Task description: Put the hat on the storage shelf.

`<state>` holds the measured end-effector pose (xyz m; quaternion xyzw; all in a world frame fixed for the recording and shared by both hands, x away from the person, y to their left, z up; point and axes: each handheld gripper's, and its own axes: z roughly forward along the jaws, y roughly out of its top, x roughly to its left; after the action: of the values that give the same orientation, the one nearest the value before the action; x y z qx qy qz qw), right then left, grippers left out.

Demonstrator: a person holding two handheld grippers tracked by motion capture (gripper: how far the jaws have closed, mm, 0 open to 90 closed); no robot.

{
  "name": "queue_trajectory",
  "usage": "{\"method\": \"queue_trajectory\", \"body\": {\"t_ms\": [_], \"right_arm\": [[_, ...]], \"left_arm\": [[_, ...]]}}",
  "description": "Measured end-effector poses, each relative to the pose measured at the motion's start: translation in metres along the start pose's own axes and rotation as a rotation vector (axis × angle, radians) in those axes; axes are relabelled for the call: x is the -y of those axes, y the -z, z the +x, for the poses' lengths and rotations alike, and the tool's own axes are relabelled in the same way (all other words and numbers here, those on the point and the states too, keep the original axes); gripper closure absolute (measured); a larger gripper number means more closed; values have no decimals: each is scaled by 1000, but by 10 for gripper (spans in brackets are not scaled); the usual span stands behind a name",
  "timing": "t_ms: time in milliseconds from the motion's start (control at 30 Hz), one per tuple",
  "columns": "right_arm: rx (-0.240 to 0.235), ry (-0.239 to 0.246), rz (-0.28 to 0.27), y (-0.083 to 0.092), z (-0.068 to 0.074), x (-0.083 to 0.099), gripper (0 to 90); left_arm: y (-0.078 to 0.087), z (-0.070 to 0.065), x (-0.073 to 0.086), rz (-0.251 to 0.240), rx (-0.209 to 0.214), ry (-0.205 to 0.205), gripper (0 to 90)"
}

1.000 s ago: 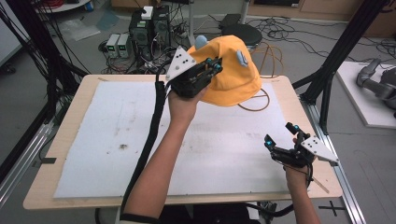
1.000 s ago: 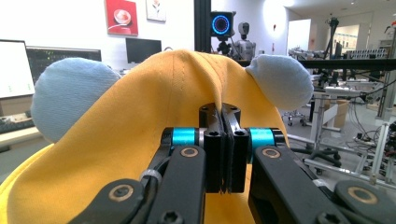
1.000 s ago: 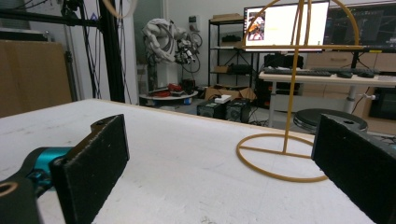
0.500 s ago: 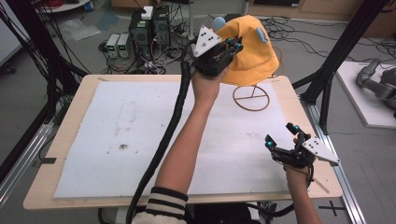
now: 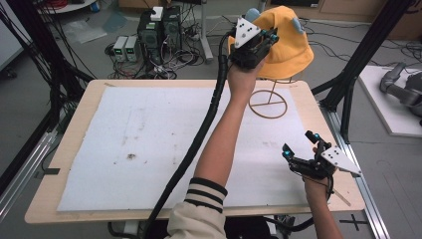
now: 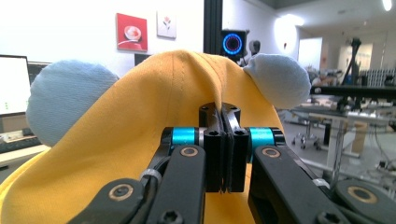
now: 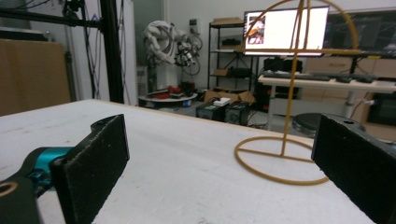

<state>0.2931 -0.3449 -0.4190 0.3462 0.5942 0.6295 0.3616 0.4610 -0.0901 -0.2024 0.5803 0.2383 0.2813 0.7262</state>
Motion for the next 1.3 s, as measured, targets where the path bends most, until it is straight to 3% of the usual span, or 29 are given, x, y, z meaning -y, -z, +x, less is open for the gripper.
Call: {"method": "queue_trajectory", "body": {"t_ms": [167, 700, 1300], "right_arm": [[15, -3, -7, 1, -2, 0, 37], [26, -20, -25, 4, -5, 0, 37], [31, -32, -25, 6, -10, 2, 37]], "left_arm": [[-14, 6, 9, 6, -12, 19, 883], [-62, 10, 32, 35, -11, 19, 883], [-90, 13, 78, 188, -23, 51, 883]]}}
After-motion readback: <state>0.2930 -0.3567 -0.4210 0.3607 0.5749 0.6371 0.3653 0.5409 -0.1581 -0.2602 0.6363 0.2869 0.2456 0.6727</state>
